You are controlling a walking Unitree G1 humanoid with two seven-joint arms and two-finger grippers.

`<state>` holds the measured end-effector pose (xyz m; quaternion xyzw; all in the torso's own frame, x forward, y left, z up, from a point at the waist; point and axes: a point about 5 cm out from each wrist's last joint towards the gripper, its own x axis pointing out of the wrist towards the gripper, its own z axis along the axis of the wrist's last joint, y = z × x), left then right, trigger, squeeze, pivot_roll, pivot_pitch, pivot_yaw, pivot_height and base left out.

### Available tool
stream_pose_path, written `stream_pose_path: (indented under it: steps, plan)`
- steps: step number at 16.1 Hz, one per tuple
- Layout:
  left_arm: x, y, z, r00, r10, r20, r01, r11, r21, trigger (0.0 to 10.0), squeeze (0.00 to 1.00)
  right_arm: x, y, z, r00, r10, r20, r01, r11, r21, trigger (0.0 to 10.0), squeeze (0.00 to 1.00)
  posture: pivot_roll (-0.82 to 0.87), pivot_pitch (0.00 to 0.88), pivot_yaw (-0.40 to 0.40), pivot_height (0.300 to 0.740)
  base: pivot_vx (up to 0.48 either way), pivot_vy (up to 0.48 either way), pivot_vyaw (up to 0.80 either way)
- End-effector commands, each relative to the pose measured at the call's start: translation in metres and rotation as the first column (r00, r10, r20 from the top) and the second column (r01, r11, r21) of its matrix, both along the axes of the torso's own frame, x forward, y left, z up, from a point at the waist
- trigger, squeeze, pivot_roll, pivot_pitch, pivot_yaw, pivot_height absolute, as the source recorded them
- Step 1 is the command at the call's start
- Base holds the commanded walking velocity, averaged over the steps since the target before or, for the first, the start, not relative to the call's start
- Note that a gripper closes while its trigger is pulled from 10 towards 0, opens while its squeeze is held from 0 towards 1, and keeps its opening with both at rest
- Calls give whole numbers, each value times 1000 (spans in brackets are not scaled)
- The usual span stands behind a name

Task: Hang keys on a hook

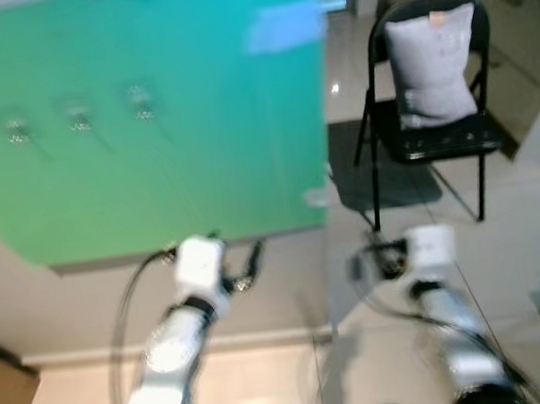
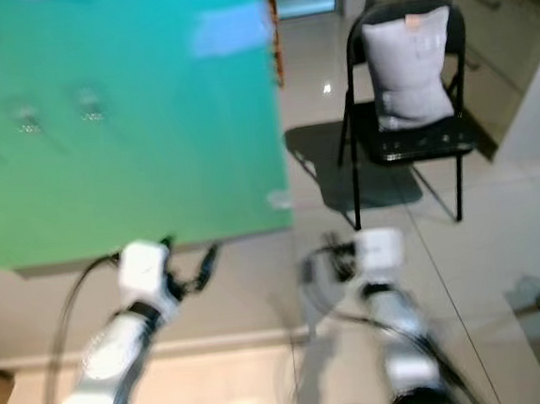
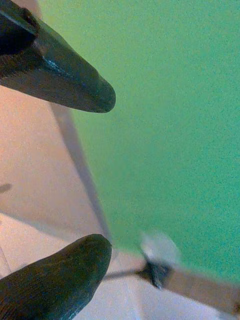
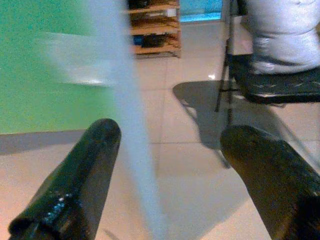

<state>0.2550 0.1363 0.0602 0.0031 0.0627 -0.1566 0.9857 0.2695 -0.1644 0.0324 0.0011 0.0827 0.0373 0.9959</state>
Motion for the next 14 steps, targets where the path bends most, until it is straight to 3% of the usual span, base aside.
stream_pose_path:
  steps: [1,4,7,12,14]
  plan:
    - [6,2,2,999,30,17,-29,999,-16,10000,0,2,-11,9,999,-20,38,21,1000,-10,10000,0,-250,0,117,740,0,469,0]
    - [5,14,-10,995,96,-10,-96,995,-13,10000,0,1,-13,21,996,21,84,-17,999,-45,10000,0,-258,0,109,740,0,469,0]
    - [0,8,-16,996,88,-29,-89,995,-43,10000,0,3,-20,18,998,21,55,-18,999,-49,10000,0,-258,0,97,740,0,469,0]
    - [10,5,-7,997,76,-4,-77,996,-48,10000,0,5,-4,10,998,61,4,-60,998,-12,10000,0,-245,0,113,740,0,469,0]
    - [7,6,-8,998,68,-7,-68,997,-24,10000,0,1,3,6,996,84,-13,-85,996,-14,10000,0,-239,0,117,740,0,469,775]
